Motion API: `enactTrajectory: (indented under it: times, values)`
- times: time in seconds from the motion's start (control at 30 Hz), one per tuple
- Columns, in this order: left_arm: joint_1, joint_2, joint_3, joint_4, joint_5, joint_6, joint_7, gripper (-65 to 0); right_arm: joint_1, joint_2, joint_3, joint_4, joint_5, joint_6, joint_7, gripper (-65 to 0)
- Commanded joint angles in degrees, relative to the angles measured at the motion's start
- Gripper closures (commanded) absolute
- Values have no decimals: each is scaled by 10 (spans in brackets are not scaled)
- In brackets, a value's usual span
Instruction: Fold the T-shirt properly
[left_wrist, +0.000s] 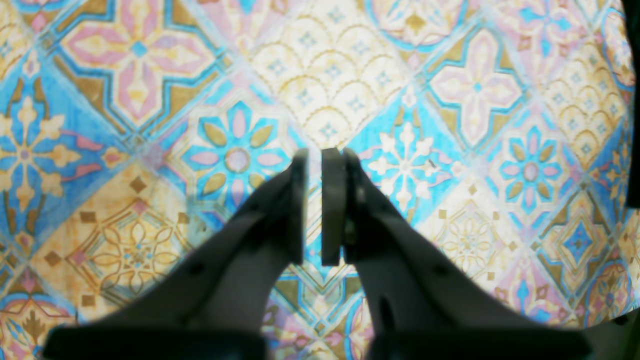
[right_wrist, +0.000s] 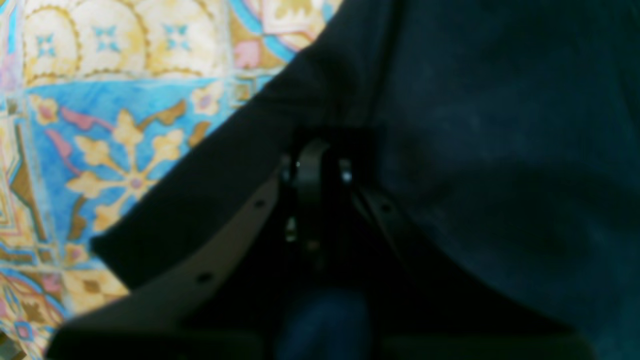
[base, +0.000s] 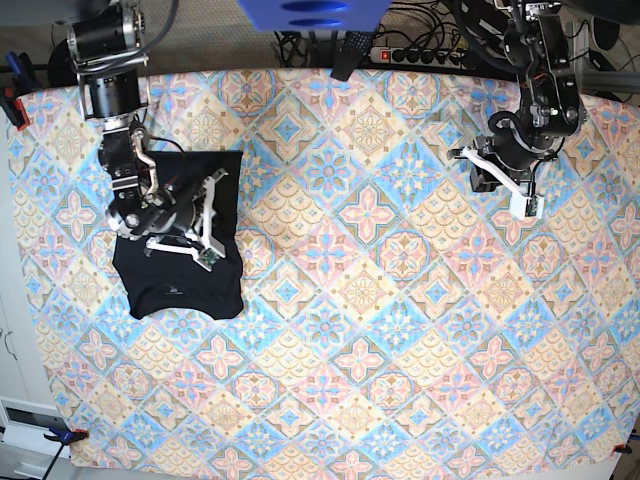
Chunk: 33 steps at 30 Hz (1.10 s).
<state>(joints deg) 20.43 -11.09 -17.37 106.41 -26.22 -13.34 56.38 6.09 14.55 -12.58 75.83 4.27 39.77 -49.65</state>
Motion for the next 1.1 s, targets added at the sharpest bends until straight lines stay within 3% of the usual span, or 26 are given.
enactTrajectory:
  times: [0.0,0.13,0.33,0.53,0.63,0.83,1.07]
  values:
    - [-2,-5,-2,11,-6,-2,-9,-34,-2,-1,7,36,13,2,13,-32]
    - [1,-6,-5,11,-34,-2,-9,-34,-57,-3,59,132,15,2,-23,-32]
    - [19,-46,-5,11,-93,-2,-9,-34,-167,-3,163,297,17,2,-53,-32]
    - [67,-97,-5,11,-160,-2,-10,-32,-293,-4,271,352,17,2,-49,-31]
    - [98,-124,-5,11,-191,-2,-10,-10,-344,-24,323,353,37,2,-47,-31]
    - [177,-165,-15,11,-195,-2,-11,-7,-443,-78,412,353,58,2,-47,-31]
    - [281,-166,-54,11,-195,-2,-11,-7,-543,-121,475,349,57,2,-46,-30]
